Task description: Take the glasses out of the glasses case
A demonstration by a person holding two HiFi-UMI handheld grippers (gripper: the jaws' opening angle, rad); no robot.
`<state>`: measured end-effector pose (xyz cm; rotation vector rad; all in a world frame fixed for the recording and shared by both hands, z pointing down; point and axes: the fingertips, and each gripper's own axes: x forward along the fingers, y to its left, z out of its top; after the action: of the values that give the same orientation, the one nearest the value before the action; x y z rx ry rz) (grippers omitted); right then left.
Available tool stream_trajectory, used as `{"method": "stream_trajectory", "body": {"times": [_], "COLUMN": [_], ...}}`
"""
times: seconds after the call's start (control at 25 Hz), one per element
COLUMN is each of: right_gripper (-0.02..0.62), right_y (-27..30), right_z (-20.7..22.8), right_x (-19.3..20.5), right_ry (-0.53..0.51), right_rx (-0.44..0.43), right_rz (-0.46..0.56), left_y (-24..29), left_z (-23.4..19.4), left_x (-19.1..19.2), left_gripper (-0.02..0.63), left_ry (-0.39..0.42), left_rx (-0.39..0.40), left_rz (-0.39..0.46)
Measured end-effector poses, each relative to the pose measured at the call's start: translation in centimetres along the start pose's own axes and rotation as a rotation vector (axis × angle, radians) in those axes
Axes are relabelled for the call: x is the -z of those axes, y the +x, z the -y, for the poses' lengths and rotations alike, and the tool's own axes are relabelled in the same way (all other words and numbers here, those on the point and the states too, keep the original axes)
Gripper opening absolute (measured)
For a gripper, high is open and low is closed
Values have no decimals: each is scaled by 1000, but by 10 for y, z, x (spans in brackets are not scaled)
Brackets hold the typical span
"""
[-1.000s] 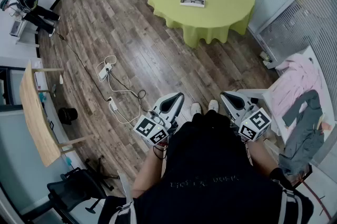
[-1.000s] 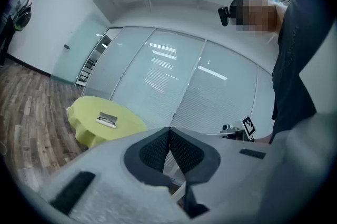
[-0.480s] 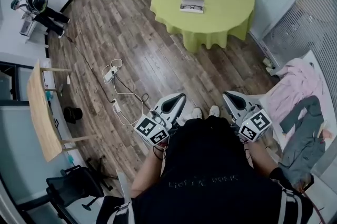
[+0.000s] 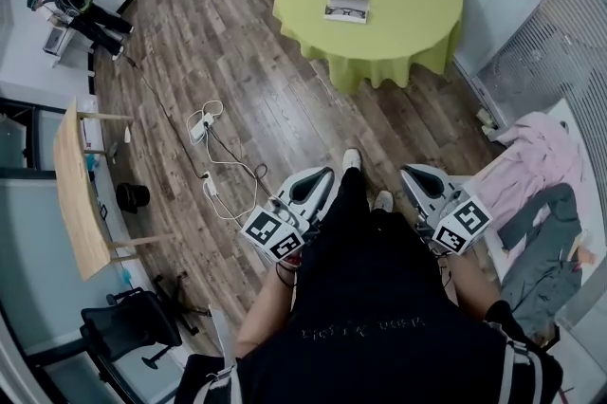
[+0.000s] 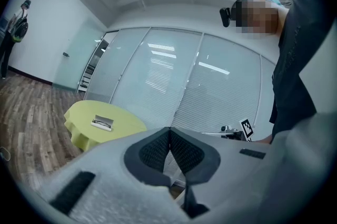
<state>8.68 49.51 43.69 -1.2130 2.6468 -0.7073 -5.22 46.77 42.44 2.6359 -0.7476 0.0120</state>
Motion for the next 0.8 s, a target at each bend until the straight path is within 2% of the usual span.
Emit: {"method": "stream_trajectory", "body": {"times": [0.24,0.4,0.8], "right_gripper": [28,28,28], "right_y": [7,16,71], "right_z": [11,22,50], "right_x": [-5,-6,-36], "right_ry": [36,82,107], "right_rx": [-7,23,79], "right_rz": [12,18,39], "left_y": [17,23,50], "left_z": [-10,-21,-83], "left_x": [-1,-4,-34], "left_gripper": [12,12,12], "left_ry": [-13,-22,-45], "left_rx": [8,13,49], "left_rz": [-12,-18,25]}}
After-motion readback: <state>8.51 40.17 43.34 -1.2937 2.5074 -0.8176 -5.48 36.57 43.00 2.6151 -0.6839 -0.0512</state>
